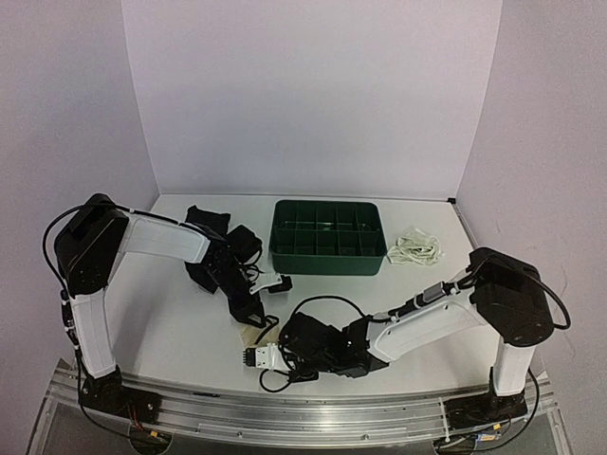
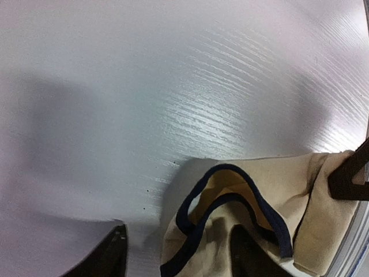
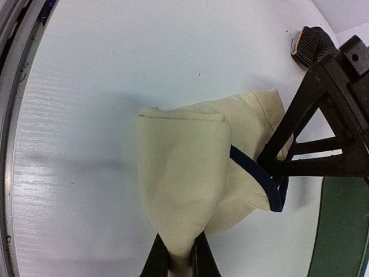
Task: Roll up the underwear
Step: Roll the underwear to the center of the board.
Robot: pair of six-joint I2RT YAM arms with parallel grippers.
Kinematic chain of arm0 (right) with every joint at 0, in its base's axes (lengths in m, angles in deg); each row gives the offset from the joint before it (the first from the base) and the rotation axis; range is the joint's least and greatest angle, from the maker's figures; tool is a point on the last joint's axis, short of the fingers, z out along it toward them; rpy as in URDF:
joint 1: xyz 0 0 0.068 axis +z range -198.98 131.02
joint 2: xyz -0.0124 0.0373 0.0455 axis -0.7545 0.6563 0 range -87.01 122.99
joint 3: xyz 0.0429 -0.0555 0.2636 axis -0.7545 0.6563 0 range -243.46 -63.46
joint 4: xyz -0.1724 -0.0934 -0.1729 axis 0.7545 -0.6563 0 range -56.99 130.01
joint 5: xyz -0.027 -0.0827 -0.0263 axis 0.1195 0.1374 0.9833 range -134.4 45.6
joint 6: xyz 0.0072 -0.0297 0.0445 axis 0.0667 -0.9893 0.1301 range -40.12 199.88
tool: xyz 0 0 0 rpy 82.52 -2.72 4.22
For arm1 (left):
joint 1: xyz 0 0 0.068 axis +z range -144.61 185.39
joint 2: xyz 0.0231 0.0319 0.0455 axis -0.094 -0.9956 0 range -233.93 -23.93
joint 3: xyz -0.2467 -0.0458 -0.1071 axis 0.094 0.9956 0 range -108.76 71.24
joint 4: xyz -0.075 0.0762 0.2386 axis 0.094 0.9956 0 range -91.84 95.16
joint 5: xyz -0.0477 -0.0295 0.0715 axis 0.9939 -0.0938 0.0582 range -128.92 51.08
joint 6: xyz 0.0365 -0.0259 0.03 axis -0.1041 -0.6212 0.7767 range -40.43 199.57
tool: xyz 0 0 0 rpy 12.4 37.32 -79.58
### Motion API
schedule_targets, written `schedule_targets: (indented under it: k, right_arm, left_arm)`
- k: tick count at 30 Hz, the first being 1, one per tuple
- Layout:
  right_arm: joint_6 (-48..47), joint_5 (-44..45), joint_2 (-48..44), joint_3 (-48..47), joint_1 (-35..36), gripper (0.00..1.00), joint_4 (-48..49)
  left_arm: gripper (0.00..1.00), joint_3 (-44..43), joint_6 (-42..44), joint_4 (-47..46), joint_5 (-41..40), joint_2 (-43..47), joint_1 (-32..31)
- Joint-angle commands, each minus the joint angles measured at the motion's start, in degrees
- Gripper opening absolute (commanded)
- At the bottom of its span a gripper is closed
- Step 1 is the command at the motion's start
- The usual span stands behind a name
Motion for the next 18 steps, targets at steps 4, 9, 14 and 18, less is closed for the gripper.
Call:
schedule_targets:
  k: [4,9,14,18]
  right_arm:
    - [-4.51,-0.54,-0.72,-5.85,1.03,0.00,-5.15]
    - [-6.11,-2.26,0.57,-9.29,1.20,0.00,-9.42]
    - [-2.72,-6.17,1.81,-10.84,1.00,0.00,-13.69]
    - [3.62,-12.52,4.04,-13.69,0.11,0.00,-18.84]
  left_arm:
    - [0.02,-3.43,-1.34,1.74,0.89,-5.49,-2.10]
    - [0.00,-4.49,0.09,-0.40,2.71,-5.64,-3.70]
    - [0.00,-4.88,1.63,-2.78,1.73,-5.82,-3.87]
    - [0.00,-5.14,2.36,-4.40,2.72,-6.05,-4.65]
